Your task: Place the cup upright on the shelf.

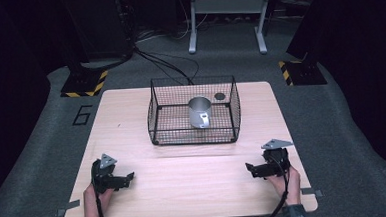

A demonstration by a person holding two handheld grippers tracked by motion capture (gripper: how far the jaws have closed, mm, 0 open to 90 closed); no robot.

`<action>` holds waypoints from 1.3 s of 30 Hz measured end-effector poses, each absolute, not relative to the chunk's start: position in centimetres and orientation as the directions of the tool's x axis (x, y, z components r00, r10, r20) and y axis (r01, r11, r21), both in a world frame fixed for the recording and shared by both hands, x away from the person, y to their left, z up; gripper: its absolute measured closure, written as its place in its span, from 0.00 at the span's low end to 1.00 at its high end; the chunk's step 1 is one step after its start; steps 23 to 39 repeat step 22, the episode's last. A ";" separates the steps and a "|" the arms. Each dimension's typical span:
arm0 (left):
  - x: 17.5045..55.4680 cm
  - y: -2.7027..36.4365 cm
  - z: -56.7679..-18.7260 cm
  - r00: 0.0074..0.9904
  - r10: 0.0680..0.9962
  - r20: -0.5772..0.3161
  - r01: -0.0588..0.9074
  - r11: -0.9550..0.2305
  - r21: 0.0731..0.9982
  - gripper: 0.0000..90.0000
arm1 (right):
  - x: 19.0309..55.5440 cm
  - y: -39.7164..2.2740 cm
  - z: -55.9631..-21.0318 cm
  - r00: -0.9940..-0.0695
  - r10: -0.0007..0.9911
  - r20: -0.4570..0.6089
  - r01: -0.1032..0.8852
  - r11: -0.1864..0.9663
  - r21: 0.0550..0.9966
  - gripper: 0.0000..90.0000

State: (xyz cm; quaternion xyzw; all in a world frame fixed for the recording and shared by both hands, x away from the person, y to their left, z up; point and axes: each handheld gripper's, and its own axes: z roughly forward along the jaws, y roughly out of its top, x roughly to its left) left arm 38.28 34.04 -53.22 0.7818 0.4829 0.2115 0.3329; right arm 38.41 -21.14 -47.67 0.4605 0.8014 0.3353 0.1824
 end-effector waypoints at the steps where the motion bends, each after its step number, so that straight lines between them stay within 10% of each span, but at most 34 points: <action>1: 38.3 34.0 -53.2 0.444 0.896 0.009 0.614 -0.312 0.725 0.00 | 38.4 -21.8 -48.6 -0.501 0.865 0.020 0.636 0.352 0.687 0.00; 39: 38.3 34.1 -53.1 0.447 0.894 0.008 0.620 -0.317 0.718 0.00 | 37.8 -26.1 -53.0 -0.384 0.923 0.001 0.644 0.268 0.716 0.00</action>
